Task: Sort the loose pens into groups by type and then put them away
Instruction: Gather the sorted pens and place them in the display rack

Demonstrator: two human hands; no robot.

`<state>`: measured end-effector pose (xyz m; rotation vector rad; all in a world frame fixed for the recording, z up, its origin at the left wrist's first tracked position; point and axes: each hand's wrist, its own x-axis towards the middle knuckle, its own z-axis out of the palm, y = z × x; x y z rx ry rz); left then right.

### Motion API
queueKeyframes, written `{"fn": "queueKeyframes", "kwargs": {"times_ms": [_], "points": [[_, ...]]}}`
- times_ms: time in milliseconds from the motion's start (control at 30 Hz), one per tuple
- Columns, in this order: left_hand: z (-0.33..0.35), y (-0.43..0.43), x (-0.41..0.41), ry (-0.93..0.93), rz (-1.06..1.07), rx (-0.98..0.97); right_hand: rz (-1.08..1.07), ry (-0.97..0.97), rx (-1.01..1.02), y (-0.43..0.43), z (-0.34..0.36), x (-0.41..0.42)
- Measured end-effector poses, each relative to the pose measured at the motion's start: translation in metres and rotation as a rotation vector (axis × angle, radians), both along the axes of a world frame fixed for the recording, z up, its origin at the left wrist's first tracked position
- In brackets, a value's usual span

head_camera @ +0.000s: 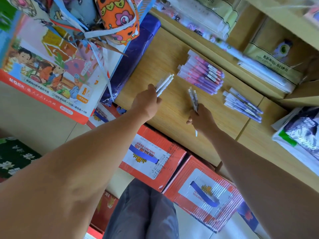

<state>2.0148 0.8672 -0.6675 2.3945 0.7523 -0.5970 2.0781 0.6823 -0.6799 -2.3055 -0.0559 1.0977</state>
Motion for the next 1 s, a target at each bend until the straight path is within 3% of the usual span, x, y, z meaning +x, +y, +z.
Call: {"fn": "queueKeyframes", "kwargs": {"times_ms": [167, 533, 767, 900, 1000], "points": [[0.044, -0.031, 0.01, -0.001, -0.011, -0.17, -0.362, 0.206, 0.23, -0.017, 0.053, -0.004], [0.182, -0.115, -0.008, -0.049, 0.021, -0.48, -0.463, 0.113, 0.275, -0.101, 0.207, -0.033], [0.255, -0.172, -0.026, -0.049, -0.211, -0.487, -0.56, -0.016, 0.27, -0.171, 0.281, -0.09], [0.29, -0.22, -0.037, -0.036, -0.373, -0.487, -0.627, -0.177, 0.162, -0.22, 0.313, -0.127], [0.312, -0.268, -0.048, -0.04, -0.474, -0.501, -0.668, -0.173, 0.102, -0.263, 0.335, -0.157]]}}
